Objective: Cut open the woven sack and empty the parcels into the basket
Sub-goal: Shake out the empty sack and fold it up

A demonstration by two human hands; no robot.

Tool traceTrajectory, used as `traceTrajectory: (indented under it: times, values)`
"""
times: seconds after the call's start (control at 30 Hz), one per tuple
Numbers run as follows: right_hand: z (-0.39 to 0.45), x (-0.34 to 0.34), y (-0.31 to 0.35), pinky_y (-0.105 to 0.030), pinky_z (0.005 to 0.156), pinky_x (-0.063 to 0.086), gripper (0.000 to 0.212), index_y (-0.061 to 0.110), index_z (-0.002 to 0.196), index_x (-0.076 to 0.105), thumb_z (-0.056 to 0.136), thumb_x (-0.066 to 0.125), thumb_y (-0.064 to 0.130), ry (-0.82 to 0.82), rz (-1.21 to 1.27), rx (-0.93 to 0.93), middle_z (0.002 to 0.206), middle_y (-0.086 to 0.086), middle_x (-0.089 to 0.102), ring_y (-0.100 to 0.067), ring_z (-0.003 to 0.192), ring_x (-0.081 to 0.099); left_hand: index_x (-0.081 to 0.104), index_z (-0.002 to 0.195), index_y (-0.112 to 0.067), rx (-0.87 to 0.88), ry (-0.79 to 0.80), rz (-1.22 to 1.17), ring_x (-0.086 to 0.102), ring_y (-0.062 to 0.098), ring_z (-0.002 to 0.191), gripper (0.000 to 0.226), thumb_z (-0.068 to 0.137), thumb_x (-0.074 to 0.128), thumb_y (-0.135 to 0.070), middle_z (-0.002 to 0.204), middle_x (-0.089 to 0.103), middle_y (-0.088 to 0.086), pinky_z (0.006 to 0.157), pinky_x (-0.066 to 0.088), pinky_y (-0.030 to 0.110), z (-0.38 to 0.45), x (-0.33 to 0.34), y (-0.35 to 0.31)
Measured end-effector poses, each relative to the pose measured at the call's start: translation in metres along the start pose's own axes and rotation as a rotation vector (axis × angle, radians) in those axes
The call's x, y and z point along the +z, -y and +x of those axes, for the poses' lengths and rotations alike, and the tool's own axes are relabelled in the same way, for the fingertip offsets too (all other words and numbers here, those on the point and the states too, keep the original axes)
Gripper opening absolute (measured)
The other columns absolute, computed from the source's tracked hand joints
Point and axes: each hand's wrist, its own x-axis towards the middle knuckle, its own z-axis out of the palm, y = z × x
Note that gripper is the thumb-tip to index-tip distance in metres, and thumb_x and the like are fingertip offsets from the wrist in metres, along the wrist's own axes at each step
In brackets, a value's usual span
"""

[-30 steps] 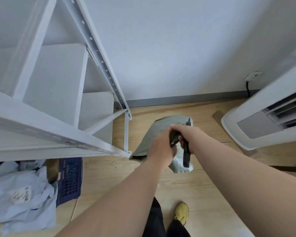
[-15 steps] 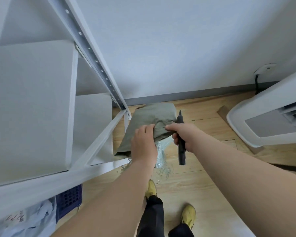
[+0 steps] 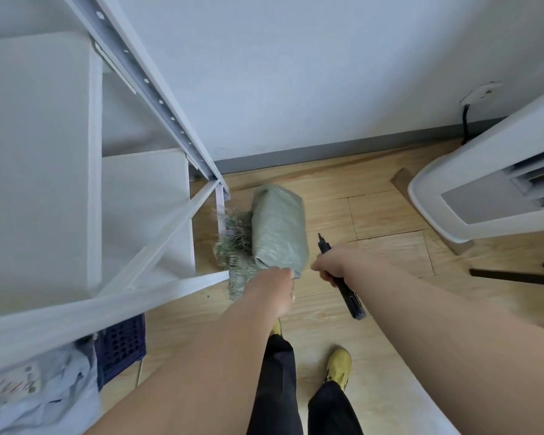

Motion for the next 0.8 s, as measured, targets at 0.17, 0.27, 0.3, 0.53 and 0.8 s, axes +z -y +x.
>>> traceTrajectory:
  times: [0.17,0.27,0.3,0.53,0.8]
  values:
    - [-0.014,-0.01,-0.006,-0.025,0.05,0.036,0.028,0.0,0.116,0.058,0.089,0.06,0.009,-0.032,0.141,-0.074,0.057,-0.006,0.052,-0.016,0.047,0.042,0.039,0.143,-0.024,-0.028,-0.035,-0.168,0.049,0.022,0.125,0.048,0.097,0.051,-0.029,0.139,0.05,0.0,0.096,0.046,0.039,-0.011,-0.01,-0.011]
    - [-0.029,-0.017,-0.015,-0.025,0.052,0.038,0.028,0.002,0.115,0.06,0.09,0.062,0.013,-0.012,0.187,-0.104,0.059,-0.004,0.053,-0.015,0.049,0.044,0.04,0.141,-0.026,-0.066,-0.068,-0.284,0.054,0.02,0.118,0.045,0.097,0.051,-0.031,0.139,0.05,-0.002,0.093,0.047,0.037,-0.022,-0.011,-0.021]
    - [-0.035,-0.02,-0.02,-0.025,0.054,0.039,0.027,0.003,0.115,0.06,0.09,0.062,0.014,0.0,0.192,-0.118,0.06,-0.003,0.053,-0.015,0.05,0.044,0.041,0.141,-0.027,-0.08,-0.078,-0.307,0.054,0.019,0.117,0.045,0.097,0.051,-0.031,0.139,0.05,-0.003,0.093,0.047,0.037,-0.027,-0.011,-0.024]
    - [-0.085,-0.035,-0.045,-0.03,0.075,0.051,0.004,0.002,0.093,0.056,0.089,0.059,0.003,0.076,0.217,-0.298,0.076,-0.009,0.058,-0.017,0.066,0.055,0.045,0.14,-0.02,-0.152,-0.189,-0.463,0.052,0.022,0.121,0.044,0.097,0.047,-0.025,0.141,0.05,0.001,0.092,0.042,0.03,-0.072,-0.012,-0.044]
    - [-0.134,-0.039,-0.061,-0.032,0.078,0.055,0.026,0.0,0.117,0.052,0.093,0.06,0.007,0.148,0.3,-0.411,0.083,-0.013,0.062,-0.018,0.069,0.06,0.055,0.132,-0.02,-0.206,-0.413,-0.721,0.054,0.021,0.119,0.039,0.093,0.054,-0.023,0.134,0.056,-0.002,0.099,0.043,0.03,-0.137,-0.023,-0.068]
